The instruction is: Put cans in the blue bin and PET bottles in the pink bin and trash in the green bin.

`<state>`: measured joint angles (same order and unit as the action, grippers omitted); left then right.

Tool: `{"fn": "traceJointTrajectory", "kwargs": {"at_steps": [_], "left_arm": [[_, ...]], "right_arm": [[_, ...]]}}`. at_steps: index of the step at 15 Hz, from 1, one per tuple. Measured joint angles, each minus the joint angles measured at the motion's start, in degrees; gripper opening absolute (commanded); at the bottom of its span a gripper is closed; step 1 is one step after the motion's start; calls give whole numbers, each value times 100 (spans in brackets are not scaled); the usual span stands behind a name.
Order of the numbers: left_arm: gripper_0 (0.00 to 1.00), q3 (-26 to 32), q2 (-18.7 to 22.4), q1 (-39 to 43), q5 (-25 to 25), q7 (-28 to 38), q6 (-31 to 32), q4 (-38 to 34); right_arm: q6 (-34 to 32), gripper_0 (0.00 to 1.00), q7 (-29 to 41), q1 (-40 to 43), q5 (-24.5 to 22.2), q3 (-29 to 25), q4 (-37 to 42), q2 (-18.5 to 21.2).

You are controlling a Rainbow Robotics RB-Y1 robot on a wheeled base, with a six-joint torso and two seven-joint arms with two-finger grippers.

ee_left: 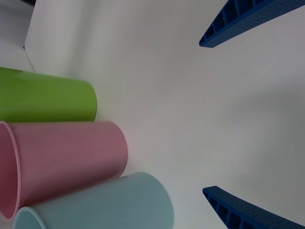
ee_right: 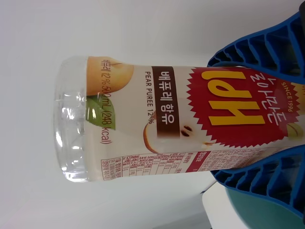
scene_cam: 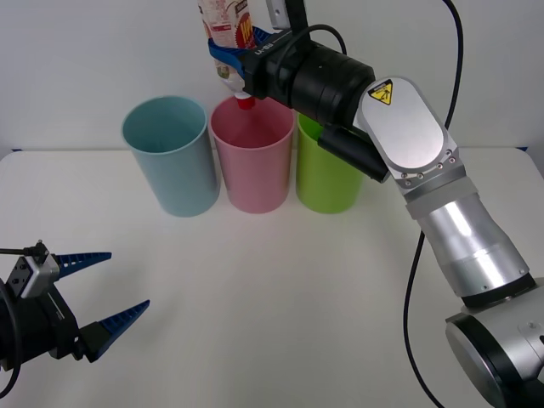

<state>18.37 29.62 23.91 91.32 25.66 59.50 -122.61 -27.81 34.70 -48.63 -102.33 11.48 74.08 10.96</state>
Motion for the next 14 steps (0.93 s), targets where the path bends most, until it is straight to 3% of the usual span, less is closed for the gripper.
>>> {"fn": "traceJointTrajectory", "kwargs": {"at_steps": [10, 11, 12, 13, 14], "left_arm": [[100, 0, 0, 0, 0, 0, 0, 0], [100, 0, 0, 0, 0, 0, 0, 0], [100, 0, 0, 0, 0, 0, 0, 0], [100, 0, 0, 0, 0, 0, 0, 0], [100, 0, 0, 0, 0, 0, 0, 0]], "right_arm": [[146, 0, -32, -69, -175, 100, -654, 12], [146, 45, -32, -69, -175, 100, -666, 12], [147, 82, -35, -69, -175, 100, -667, 12], [155, 100, -40, -69, -175, 100, -668, 12], [159, 100, -50, -69, -161, 100, -668, 12]]}}
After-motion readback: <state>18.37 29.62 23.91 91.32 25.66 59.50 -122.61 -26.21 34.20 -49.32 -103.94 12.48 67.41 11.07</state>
